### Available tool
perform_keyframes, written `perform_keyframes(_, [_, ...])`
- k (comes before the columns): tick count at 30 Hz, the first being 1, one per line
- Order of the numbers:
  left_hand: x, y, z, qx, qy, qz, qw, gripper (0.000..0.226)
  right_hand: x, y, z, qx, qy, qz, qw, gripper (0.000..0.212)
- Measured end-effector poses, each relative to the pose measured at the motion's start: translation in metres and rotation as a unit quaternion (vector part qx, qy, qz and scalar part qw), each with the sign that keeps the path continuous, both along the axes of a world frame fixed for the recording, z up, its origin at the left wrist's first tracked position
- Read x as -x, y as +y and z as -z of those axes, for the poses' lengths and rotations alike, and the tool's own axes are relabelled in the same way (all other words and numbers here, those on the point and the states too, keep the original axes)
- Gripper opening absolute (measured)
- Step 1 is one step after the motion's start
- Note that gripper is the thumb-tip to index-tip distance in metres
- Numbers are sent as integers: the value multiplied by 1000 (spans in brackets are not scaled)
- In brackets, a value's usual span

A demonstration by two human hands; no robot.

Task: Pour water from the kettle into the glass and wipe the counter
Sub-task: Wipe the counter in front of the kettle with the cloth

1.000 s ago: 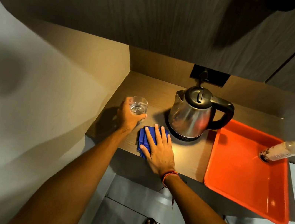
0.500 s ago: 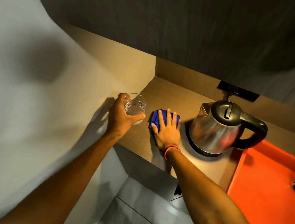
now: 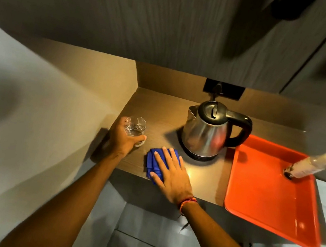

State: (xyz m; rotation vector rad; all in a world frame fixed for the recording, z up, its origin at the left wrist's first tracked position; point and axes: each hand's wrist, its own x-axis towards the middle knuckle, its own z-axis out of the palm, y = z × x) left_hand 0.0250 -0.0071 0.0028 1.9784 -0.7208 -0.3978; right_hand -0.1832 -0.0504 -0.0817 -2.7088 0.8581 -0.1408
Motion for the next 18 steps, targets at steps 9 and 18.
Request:
perform_keyframes(9, [32, -30, 17, -18, 41, 63, 997, 81, 63, 13, -3, 3, 27, 150, 988, 74])
perform_keyframes(18, [55, -35, 18, -69, 72, 31, 995, 96, 51, 0, -34, -117, -164, 372, 906, 35])
